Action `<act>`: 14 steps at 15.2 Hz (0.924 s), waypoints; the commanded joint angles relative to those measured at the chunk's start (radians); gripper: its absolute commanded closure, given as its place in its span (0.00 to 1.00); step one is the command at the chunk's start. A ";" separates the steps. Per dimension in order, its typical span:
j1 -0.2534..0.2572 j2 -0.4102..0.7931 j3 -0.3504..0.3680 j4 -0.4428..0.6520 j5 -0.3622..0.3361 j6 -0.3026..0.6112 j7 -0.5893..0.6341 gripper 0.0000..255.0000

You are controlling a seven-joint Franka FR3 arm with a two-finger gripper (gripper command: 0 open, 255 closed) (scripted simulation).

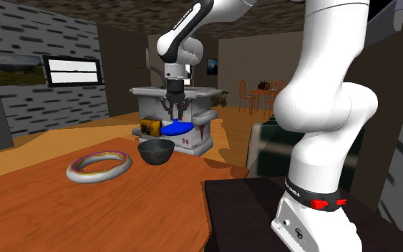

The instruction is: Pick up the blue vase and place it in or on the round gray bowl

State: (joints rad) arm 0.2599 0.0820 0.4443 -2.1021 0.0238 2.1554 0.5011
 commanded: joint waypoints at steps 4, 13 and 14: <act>0.044 0.174 0.004 0.251 -0.086 -0.091 0.082 1.00; 0.134 0.411 -0.015 0.590 -0.177 -0.209 0.148 1.00; 0.134 0.415 -0.016 0.582 -0.179 -0.198 0.149 1.00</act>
State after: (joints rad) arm 0.3929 0.4910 0.4298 -1.5157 -0.1522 1.9475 0.6486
